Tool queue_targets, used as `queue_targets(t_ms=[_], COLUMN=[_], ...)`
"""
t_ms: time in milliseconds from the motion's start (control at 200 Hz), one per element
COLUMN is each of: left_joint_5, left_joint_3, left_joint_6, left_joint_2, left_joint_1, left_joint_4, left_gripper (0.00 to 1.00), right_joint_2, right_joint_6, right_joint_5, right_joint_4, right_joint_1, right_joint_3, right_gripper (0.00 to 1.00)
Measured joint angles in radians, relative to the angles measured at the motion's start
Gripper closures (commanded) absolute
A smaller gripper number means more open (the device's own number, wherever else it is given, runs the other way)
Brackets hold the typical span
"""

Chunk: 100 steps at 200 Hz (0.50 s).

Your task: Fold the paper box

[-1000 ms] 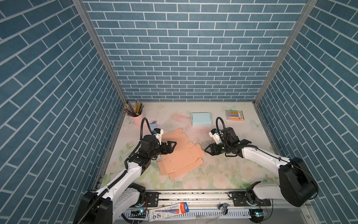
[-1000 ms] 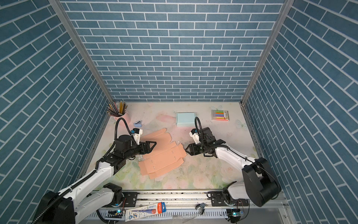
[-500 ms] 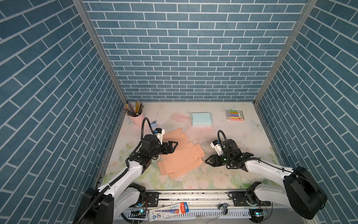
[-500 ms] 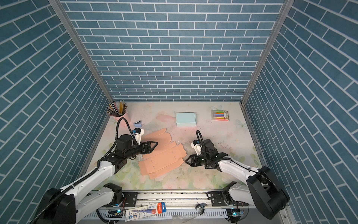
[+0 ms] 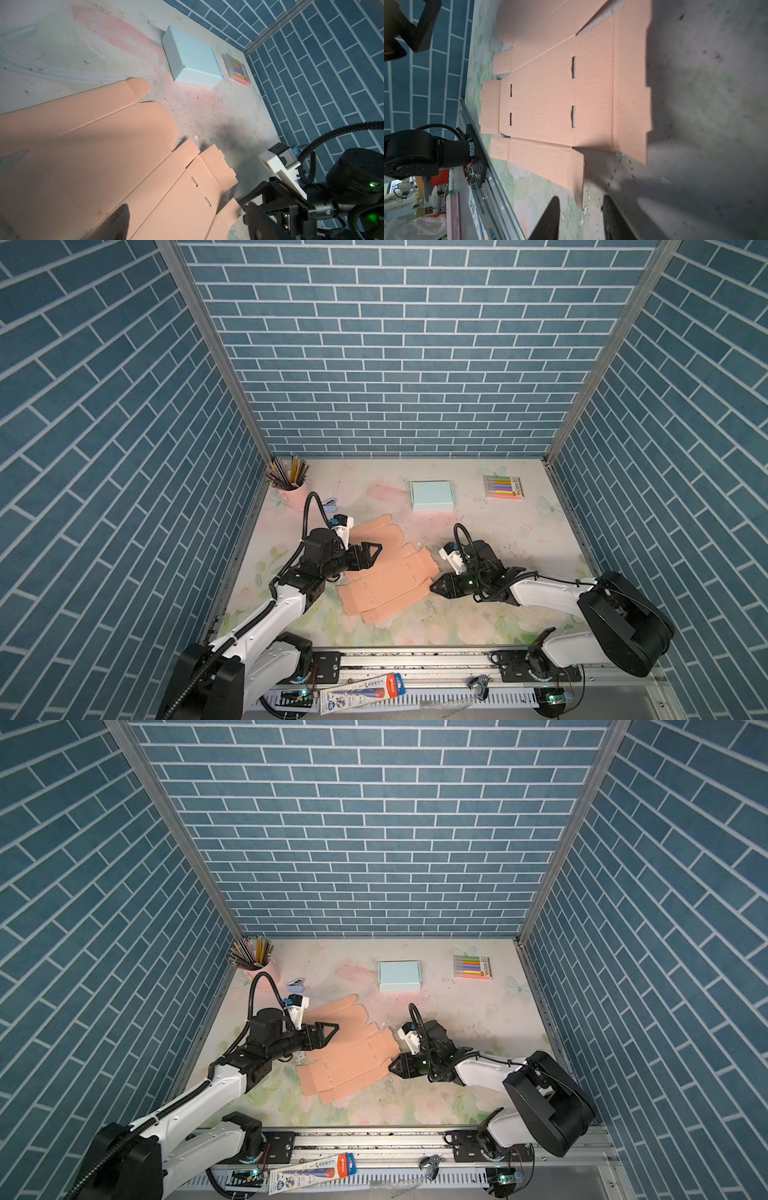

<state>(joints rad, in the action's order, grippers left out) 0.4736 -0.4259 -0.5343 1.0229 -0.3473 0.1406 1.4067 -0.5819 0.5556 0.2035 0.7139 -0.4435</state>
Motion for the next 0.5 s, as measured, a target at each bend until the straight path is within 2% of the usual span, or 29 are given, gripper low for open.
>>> queue_targets(t_ms=[500], left_joint_5=[0.000], left_joint_3=[0.000], left_joint_6=[-0.001], left_joint_2=[0.000], left_joint_1=[-0.003], left_joint_4=[0.000], left_gripper=[0.12], right_joint_2=[0.064], right_joint_6=[-0.025], right_joint_5=[0.002], right_joint_4=[0.093], right_joint_1=[0.027], right_joint_3=[-0.001], right_gripper=[0.86])
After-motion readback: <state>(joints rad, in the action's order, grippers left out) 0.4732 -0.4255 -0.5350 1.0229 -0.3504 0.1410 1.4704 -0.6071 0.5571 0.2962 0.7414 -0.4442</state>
